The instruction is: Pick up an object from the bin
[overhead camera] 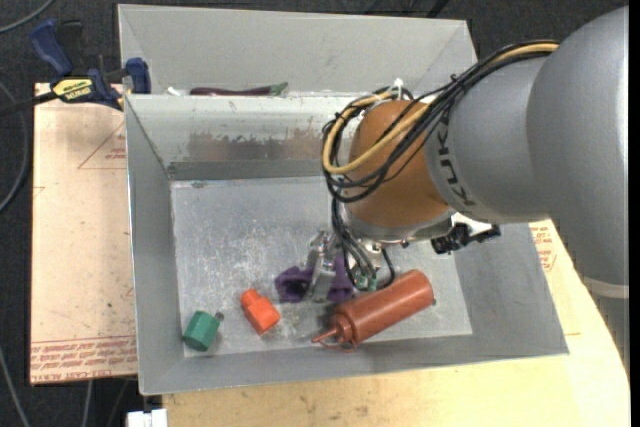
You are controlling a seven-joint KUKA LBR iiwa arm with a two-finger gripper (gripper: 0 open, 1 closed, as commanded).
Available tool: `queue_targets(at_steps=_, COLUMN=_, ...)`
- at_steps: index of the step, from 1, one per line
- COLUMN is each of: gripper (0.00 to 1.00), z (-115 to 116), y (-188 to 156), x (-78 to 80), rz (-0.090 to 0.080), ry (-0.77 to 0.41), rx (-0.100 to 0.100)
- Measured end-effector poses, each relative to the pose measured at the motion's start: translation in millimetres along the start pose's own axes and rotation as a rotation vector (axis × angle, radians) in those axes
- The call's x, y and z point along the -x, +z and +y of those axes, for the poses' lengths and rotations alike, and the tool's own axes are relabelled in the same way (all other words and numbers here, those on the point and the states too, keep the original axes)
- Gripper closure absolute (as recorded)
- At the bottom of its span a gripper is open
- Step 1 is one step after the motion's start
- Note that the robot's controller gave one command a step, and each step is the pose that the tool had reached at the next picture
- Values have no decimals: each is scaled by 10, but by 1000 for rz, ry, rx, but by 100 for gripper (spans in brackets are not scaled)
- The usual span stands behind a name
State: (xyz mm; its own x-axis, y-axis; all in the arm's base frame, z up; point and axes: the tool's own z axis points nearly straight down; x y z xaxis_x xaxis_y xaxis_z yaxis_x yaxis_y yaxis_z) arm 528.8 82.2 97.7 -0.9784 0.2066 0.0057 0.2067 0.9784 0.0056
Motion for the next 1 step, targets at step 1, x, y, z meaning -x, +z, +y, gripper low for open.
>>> queue_targets(at_steps=1, gripper=100, z=3, y=-170, x=1, rz=-2, ry=0, rx=1)
